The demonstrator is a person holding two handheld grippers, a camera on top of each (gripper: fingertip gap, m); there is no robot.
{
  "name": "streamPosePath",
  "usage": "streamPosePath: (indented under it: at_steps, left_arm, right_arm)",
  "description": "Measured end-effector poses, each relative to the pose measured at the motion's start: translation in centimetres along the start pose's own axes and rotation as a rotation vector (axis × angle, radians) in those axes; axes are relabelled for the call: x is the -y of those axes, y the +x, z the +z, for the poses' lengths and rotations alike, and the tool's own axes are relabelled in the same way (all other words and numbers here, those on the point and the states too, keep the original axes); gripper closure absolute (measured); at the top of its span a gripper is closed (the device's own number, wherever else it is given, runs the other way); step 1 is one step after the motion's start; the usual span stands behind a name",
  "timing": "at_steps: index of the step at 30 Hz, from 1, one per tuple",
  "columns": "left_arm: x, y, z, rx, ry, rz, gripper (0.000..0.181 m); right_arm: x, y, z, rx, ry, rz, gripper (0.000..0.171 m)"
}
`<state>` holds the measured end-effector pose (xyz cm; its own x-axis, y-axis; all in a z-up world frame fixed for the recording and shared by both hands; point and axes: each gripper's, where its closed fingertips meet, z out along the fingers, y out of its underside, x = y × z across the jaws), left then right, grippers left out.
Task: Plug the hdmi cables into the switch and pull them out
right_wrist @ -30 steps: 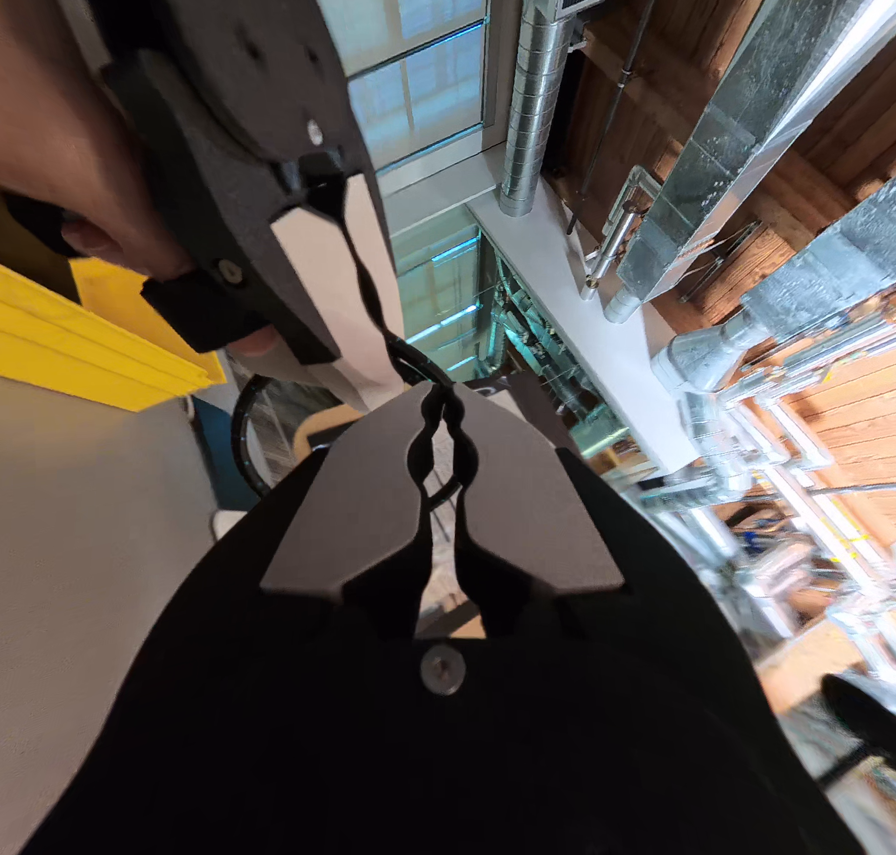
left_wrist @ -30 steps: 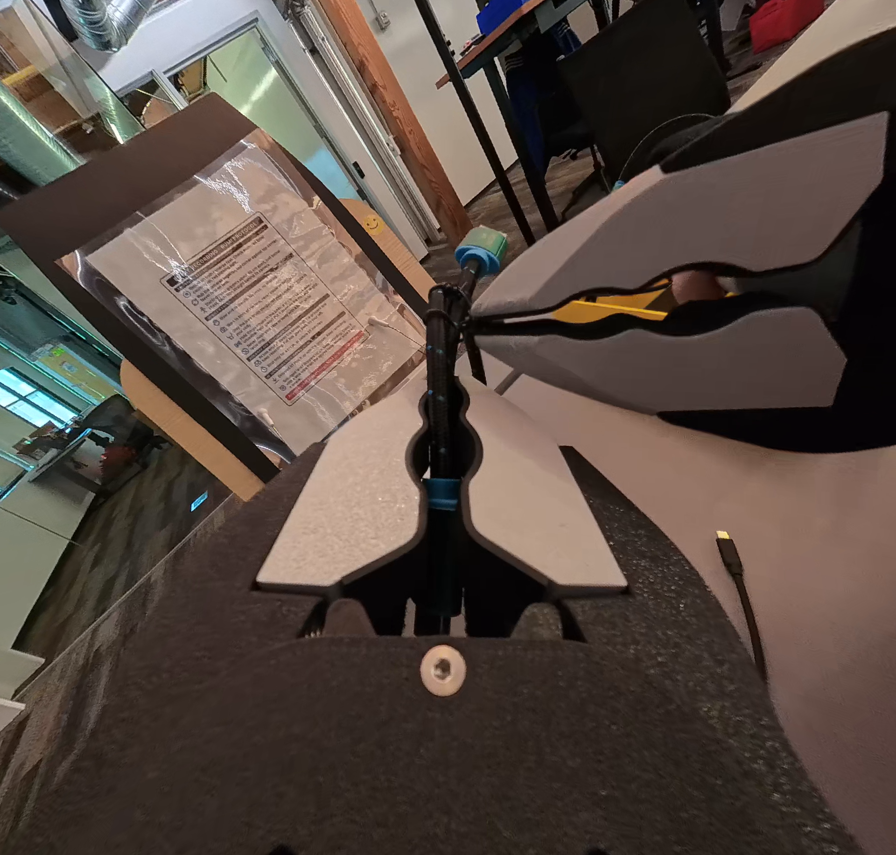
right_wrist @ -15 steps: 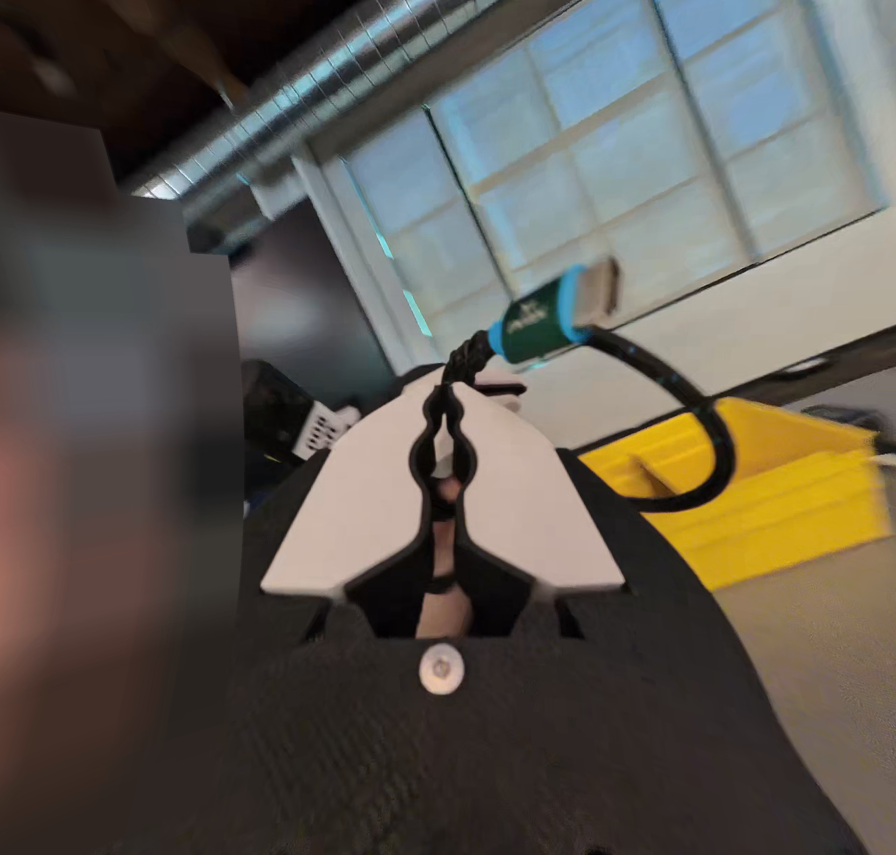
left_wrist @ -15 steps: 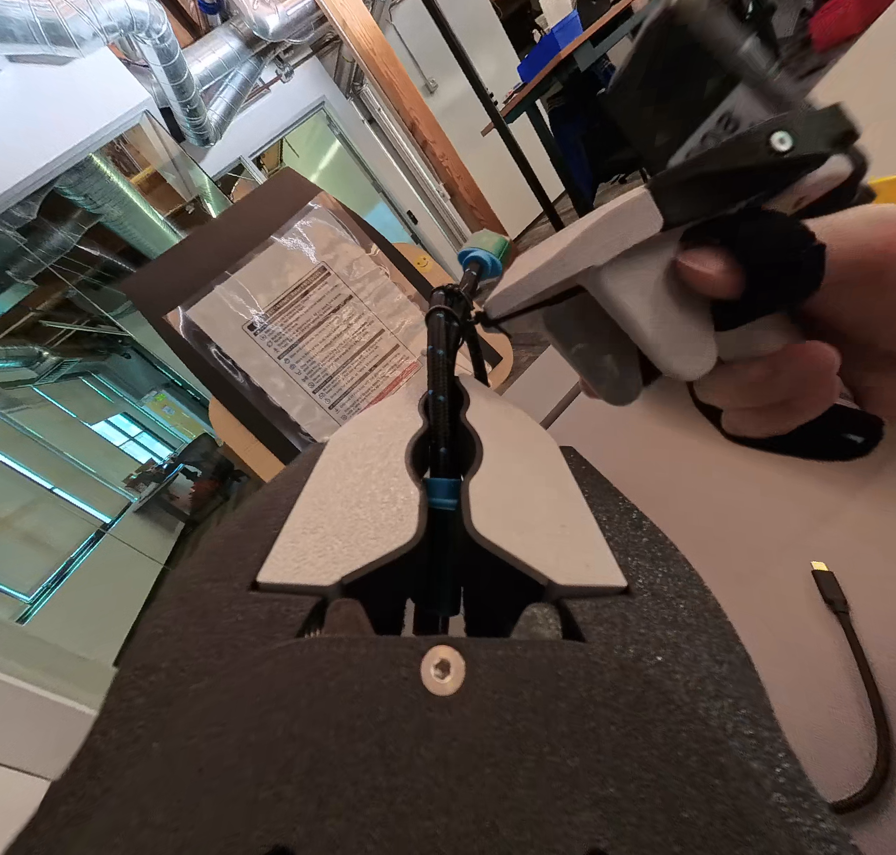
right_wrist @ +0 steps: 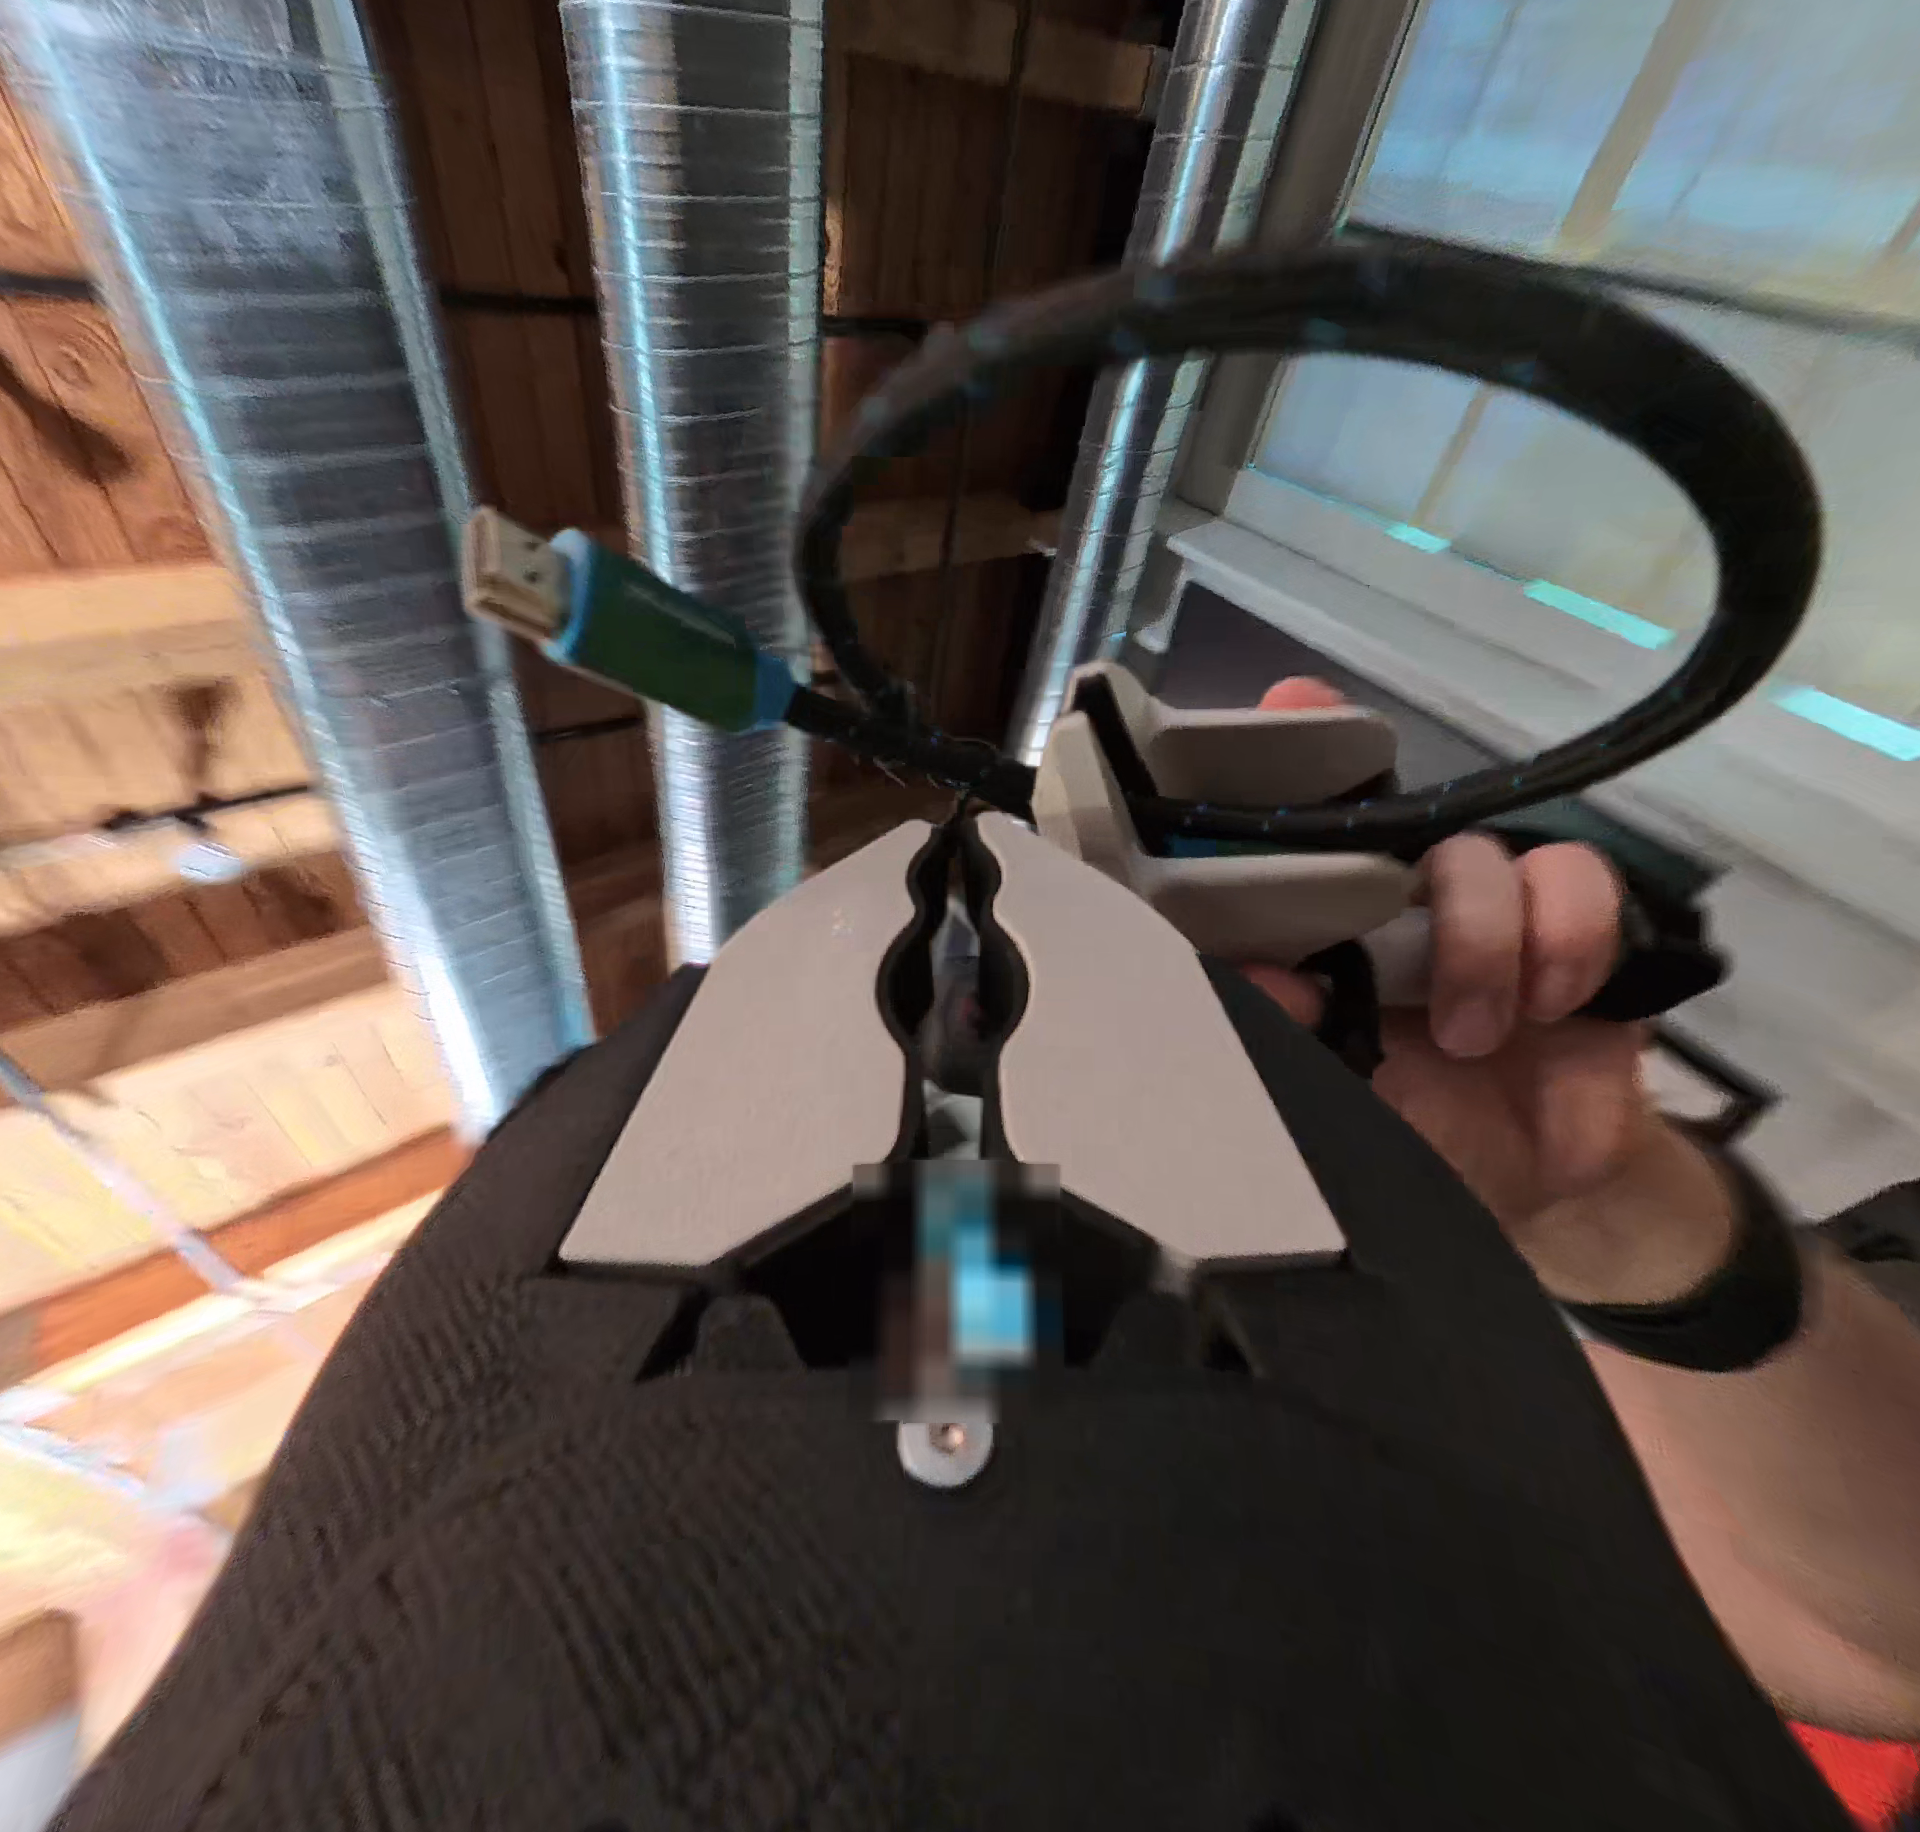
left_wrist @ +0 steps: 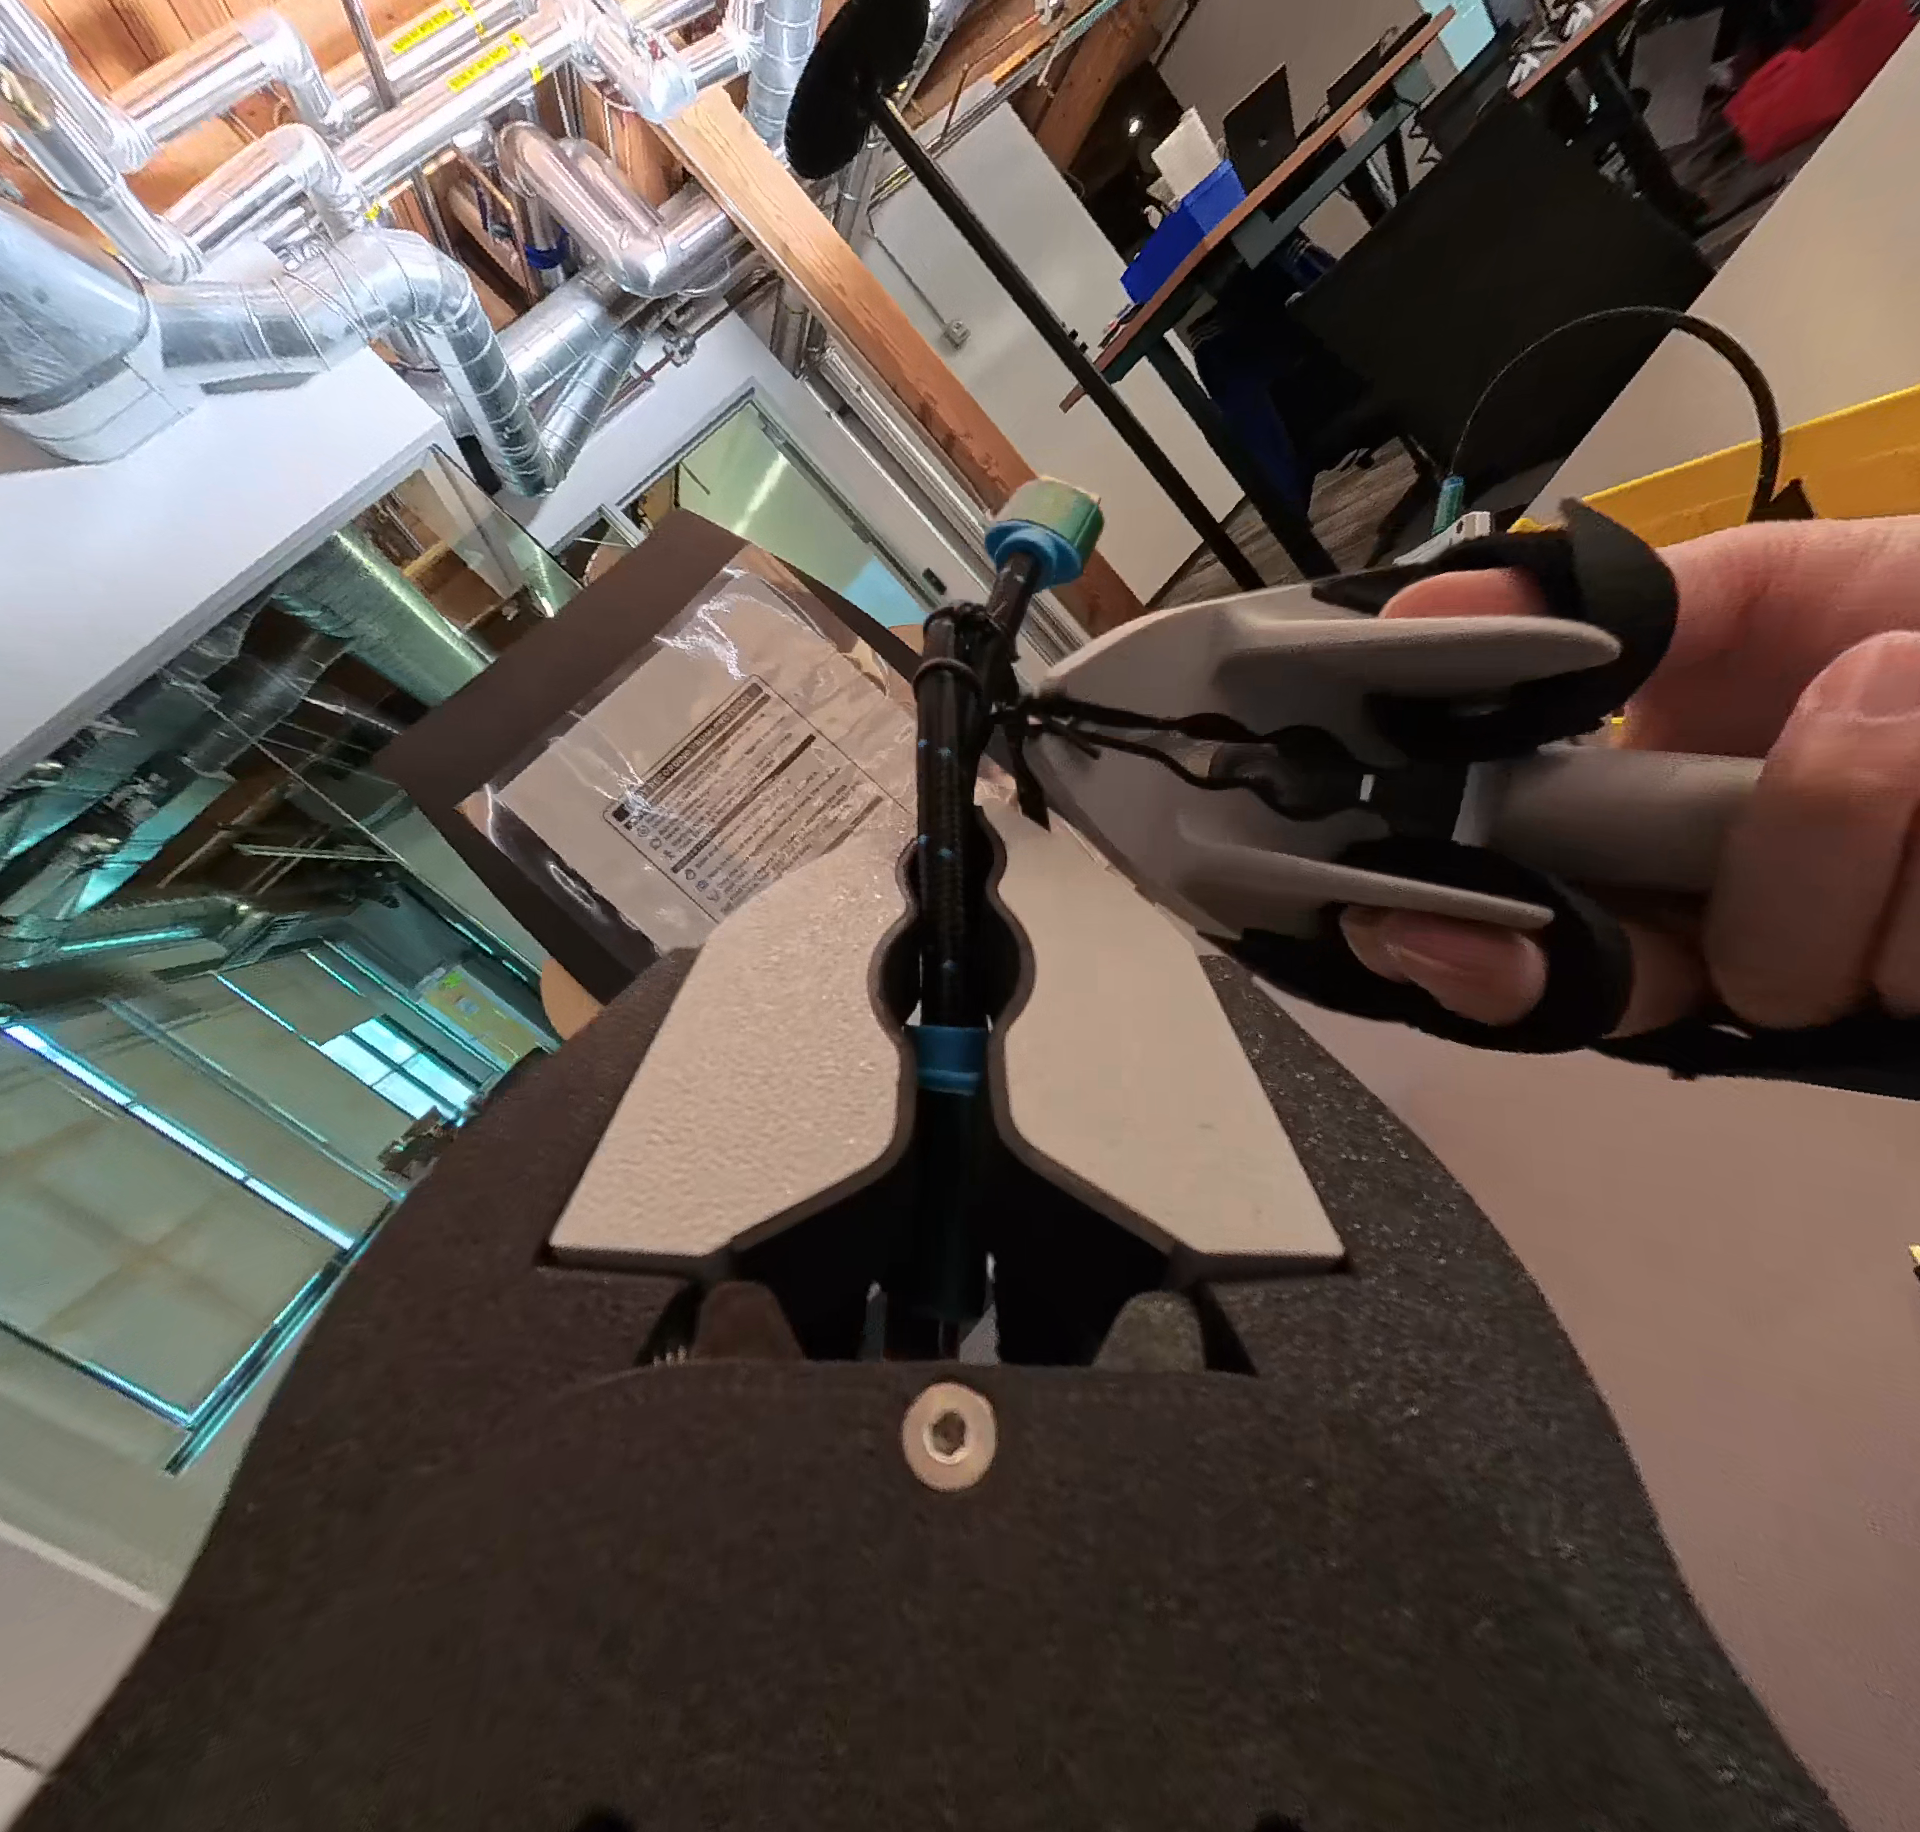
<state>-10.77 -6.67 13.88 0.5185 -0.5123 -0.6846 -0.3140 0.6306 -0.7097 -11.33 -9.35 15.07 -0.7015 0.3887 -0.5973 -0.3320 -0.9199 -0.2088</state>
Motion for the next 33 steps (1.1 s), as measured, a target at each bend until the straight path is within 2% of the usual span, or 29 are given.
streamPosePath:
  at_steps: [3, 8, 12, 14, 18, 20, 22, 25, 33]
  left_arm:
    - [-0.7, -0.1, 0.2, 0.002, -0.041, 0.001, 0.176]
    - [-0.9, -0.1, 0.0, -0.060, -0.069, -0.094, 0.177]
    - [-1.4, 0.5, -0.4, -0.193, -0.119, -0.183, 0.177]
    - [-1.7, 0.8, -0.7, -0.245, -0.145, -0.220, 0.177]
    - [-1.9, 2.1, -1.4, -0.373, -0.194, -0.277, 0.177]
    - [-2.1, 2.8, -1.6, -0.416, -0.222, -0.288, 0.176]
    - [-2.6, 2.9, -1.7, -0.420, -0.253, -0.278, 0.177]
    - [-3.0, 3.1, -1.9, -0.439, -0.287, -0.301, 0.176]
    - [-3.9, 4.1, -1.8, -0.477, -0.343, -0.317, 0.177]
  right_arm:
    - [0.5, 0.4, -0.4, -0.191, -0.060, -0.412, 0.166]
    - [0.4, 0.5, -0.8, -0.622, -0.288, -1.406, 0.162]
    - [-0.6, -1.3, -0.7, -0.772, -0.459, -2.039, 0.155]
    - [-0.8, -1.0, -1.1, -0.873, -0.621, -2.316, 0.149]
    - [0.0, 1.5, -3.5, -1.071, -1.108, -2.780, 0.138]
    - [0.2, 2.2, -3.8, -1.096, -1.161, -2.852, 0.138]
    - [-0.1, 2.7, -3.5, -1.057, -1.116, -2.821, 0.139]
    - [-0.3, 2.2, -2.9, -1.065, -1.048, -2.883, 0.138]
    - [-0.3, 3.1, -3.0, -1.089, -1.102, -2.919, 0.150]
